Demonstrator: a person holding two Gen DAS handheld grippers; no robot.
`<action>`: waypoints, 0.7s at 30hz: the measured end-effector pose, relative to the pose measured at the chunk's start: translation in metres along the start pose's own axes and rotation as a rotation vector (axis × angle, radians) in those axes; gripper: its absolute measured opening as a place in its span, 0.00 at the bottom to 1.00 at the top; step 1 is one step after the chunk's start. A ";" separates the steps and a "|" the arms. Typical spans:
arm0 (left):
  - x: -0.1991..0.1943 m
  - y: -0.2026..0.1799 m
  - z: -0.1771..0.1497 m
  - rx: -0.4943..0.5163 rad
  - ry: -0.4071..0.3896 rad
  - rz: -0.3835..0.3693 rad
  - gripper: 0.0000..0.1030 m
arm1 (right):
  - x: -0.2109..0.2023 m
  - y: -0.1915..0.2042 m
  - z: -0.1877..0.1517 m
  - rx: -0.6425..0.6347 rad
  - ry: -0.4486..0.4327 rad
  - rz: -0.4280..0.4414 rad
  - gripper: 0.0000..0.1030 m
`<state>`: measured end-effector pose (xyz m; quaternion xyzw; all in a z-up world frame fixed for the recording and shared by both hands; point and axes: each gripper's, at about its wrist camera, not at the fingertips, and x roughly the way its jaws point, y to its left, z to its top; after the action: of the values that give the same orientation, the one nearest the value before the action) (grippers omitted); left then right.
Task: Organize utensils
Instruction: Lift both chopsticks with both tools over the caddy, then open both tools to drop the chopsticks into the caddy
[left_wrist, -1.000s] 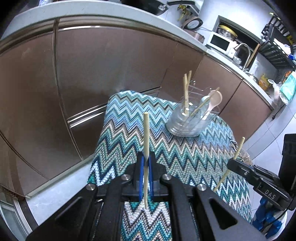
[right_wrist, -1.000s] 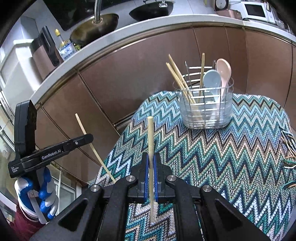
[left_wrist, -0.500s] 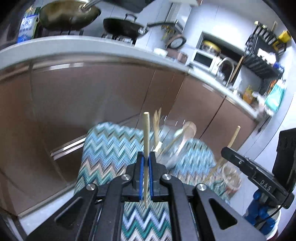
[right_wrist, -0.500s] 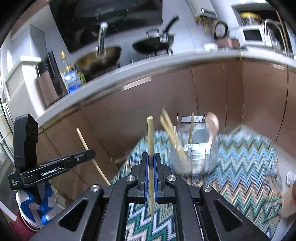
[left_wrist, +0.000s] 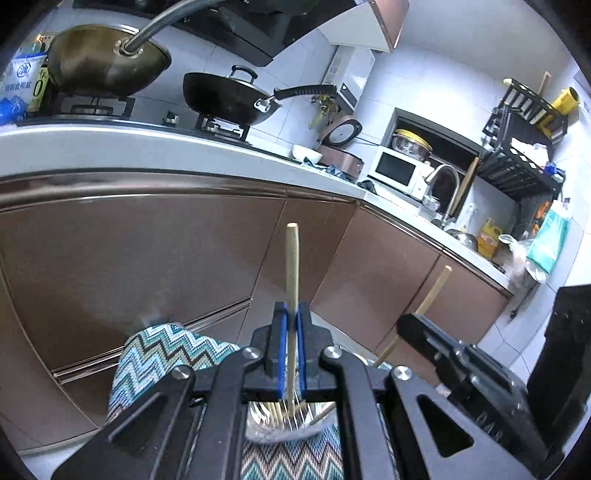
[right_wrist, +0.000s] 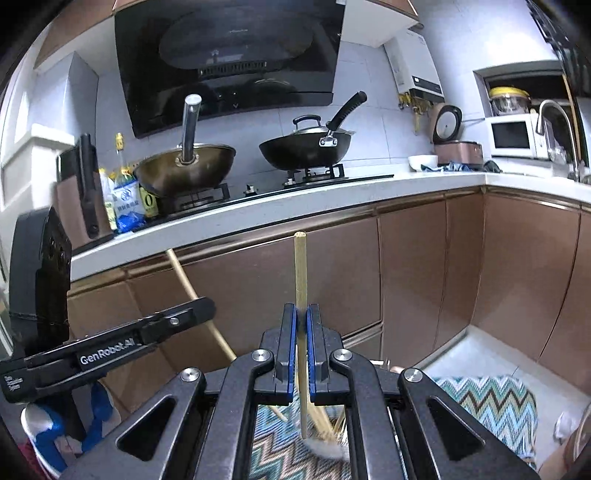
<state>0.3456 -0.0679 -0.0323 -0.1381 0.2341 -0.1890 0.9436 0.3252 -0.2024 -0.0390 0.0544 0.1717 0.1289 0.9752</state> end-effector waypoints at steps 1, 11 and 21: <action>0.006 0.000 -0.001 -0.001 -0.005 0.007 0.04 | 0.007 -0.002 -0.003 -0.006 0.003 -0.007 0.05; 0.074 0.007 -0.026 -0.011 0.025 0.067 0.05 | 0.041 -0.024 -0.046 -0.021 0.066 -0.064 0.05; 0.064 0.004 -0.033 0.016 0.028 0.082 0.06 | 0.027 -0.034 -0.052 0.022 0.057 -0.081 0.24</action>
<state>0.3828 -0.0969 -0.0863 -0.1183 0.2511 -0.1537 0.9483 0.3397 -0.2242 -0.1017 0.0543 0.2027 0.0887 0.9737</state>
